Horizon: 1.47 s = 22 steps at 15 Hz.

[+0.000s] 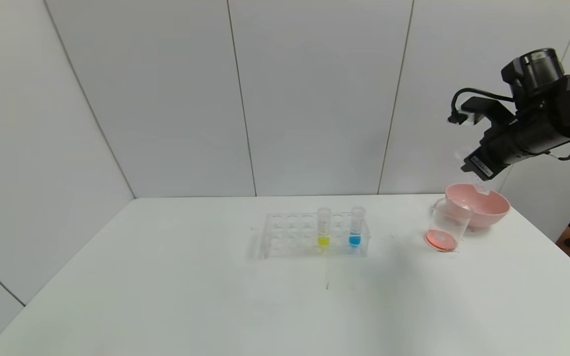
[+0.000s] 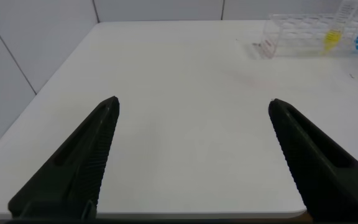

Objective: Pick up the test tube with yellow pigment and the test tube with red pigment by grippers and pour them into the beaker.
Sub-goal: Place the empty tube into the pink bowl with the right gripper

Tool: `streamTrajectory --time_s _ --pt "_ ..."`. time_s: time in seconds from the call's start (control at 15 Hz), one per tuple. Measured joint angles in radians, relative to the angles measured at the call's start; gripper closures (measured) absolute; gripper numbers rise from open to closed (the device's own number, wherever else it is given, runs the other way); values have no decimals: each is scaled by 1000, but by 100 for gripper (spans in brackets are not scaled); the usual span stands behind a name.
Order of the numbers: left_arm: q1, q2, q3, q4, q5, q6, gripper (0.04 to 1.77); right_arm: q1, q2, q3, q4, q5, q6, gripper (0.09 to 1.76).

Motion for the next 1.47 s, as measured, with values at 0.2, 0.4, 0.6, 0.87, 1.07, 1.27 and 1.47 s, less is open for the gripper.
streamTrajectory --time_s 0.2,0.4,0.6,0.87,1.07,1.27,1.47 --pt "0 0 0 0 0 0 9 -82 -37 39 -24 44 163 137" --pt "0 0 0 0 0 0 9 -154 -90 183 -124 116 223 137" --pt "0 0 0 0 0 0 9 -238 -163 420 -438 230 233 137" --pt "0 0 0 0 0 0 9 -329 -204 689 -887 295 280 137" --pt "0 0 0 0 0 0 9 -341 -150 746 -1060 295 373 137" --pt "0 0 0 0 0 0 9 -341 -56 749 -1214 292 432 137" --pt "0 0 0 0 0 0 9 -322 32 736 -1274 291 456 137"
